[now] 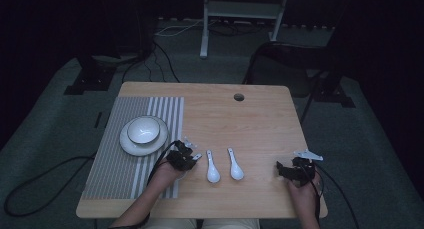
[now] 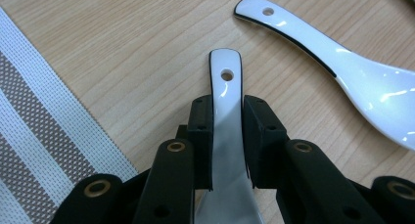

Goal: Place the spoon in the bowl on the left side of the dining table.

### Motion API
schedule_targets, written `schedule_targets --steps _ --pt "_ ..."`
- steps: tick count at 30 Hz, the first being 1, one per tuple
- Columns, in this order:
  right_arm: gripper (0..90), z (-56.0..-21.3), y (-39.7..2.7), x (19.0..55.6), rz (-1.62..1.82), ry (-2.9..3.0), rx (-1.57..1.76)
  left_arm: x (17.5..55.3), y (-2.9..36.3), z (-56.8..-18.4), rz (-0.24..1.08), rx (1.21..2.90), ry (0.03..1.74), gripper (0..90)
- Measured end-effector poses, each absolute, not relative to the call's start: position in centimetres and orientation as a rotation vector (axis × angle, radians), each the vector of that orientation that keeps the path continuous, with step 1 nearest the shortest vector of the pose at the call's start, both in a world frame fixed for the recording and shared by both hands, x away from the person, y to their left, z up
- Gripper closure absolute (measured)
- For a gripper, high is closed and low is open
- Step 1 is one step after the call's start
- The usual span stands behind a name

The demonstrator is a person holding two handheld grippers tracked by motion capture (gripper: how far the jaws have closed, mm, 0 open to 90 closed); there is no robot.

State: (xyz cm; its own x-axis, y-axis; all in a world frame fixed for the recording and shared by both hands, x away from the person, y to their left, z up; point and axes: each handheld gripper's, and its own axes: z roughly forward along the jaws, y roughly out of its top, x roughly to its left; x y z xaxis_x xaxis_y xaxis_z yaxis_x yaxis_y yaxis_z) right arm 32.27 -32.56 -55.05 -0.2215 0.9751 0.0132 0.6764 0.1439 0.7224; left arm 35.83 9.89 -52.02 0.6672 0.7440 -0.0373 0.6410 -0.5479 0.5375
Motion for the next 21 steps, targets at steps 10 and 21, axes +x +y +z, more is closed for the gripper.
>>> schedule_targets --steps 10,21 --pt "12.6 -55.1 -32.6 32.3 0.85 1.962 1.576 35.6 10.6 -51.1 0.264 2.324 1.073 75.1" --pt "12.6 -55.0 -32.6 32.3 0.85 1.962 1.575 35.2 11.4 -49.5 0.272 2.27 1.062 75.1"
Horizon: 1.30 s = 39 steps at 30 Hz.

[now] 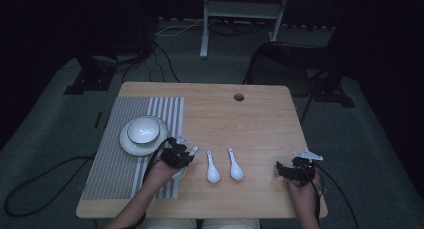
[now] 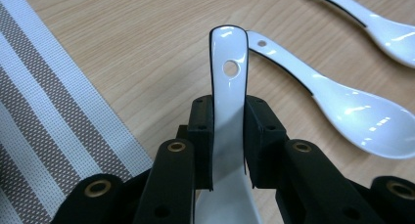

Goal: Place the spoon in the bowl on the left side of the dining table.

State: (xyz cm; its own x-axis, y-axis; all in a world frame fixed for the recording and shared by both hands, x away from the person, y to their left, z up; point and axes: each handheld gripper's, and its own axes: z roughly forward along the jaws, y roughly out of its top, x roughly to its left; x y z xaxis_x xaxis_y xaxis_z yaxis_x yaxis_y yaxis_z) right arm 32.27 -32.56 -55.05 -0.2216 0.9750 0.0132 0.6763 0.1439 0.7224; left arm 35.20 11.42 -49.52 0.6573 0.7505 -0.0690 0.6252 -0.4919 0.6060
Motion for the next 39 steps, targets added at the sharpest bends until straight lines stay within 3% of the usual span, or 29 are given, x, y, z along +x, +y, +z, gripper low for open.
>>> schedule_targets --steps 22,39 --pt "12.6 -55.1 -32.6 32.3 0.85 1.962 1.576 34.0 12.6 -45.9 0.319 2.193 1.01 75.5" --pt "12.6 -55.1 -32.6 32.3 0.851 1.962 1.576 35.1 16.4 -42.9 0.387 2.086 1.076 75.6"
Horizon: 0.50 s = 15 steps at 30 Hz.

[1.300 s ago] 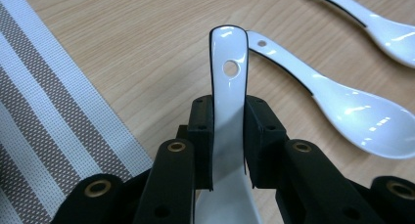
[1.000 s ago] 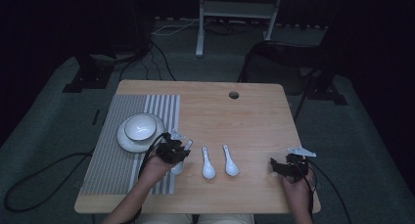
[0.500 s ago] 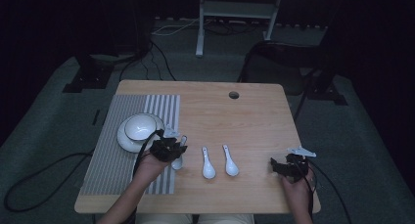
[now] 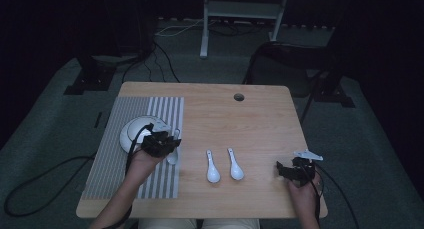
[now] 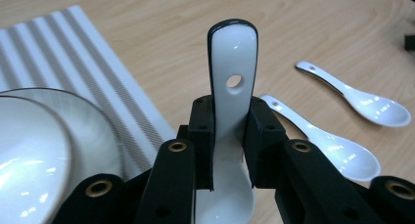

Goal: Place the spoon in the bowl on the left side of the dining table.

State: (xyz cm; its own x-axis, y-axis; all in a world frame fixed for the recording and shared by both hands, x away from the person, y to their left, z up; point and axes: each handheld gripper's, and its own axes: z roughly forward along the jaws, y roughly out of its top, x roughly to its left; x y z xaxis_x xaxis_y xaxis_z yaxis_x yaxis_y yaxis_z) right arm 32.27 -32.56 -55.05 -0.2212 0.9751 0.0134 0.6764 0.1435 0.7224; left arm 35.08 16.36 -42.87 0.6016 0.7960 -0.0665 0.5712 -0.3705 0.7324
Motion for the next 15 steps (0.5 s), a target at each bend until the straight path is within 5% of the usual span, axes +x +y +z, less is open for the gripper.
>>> schedule_targets --steps 15 --pt "12.6 -55.0 -32.5 32.3 0.851 1.96 1.578 36.9 20.8 -40.4 0.483 1.994 1.185 75.7"
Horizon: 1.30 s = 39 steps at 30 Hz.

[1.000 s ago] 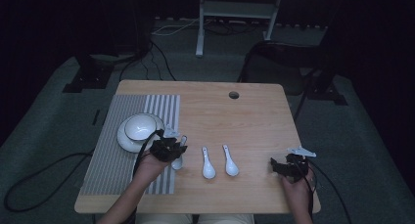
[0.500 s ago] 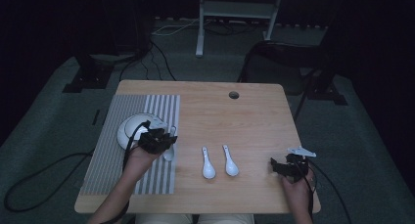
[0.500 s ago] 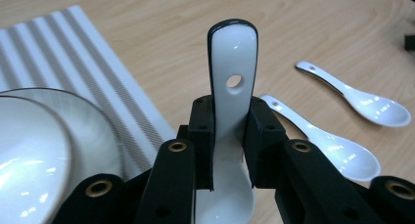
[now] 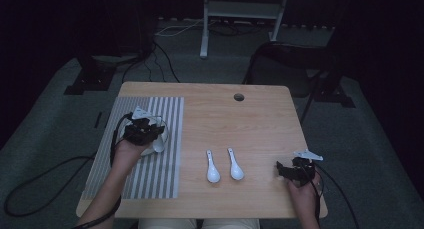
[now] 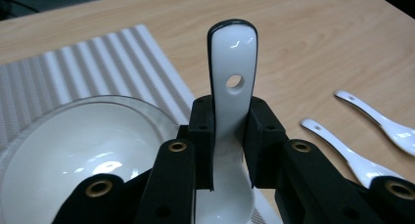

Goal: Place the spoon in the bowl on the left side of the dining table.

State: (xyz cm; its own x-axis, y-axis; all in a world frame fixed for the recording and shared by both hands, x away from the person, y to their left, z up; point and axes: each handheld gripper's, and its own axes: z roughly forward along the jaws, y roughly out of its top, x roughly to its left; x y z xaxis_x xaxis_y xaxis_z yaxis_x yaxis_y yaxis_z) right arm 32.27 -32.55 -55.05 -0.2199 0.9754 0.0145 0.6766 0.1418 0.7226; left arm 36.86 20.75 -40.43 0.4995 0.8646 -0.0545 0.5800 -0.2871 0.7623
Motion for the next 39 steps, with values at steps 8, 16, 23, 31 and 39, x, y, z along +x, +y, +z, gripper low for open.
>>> schedule_targets --steps 8,16,23,31,39 --pt "12.7 -55.1 -32.6 32.3 0.85 1.962 1.575 38.6 22.4 -39.6 0.524 1.95 1.254 75.7" --pt "12.6 -55.1 -32.6 32.3 0.85 1.962 1.576 40.3 23.6 -41.1 0.55 1.919 1.343 75.7" --pt "12.6 -55.1 -32.6 32.3 0.851 1.962 1.576 41.2 23.9 -42.9 0.566 1.916 1.402 75.7" --pt "12.7 -55.1 -32.6 32.3 0.85 1.962 1.576 41.5 24.3 -44.4 0.545 1.909 1.442 75.7" --pt "12.7 -55.1 -32.6 32.3 0.85 1.962 1.576 42.3 24.4 -44.9 0.547 1.901 1.474 75.7"
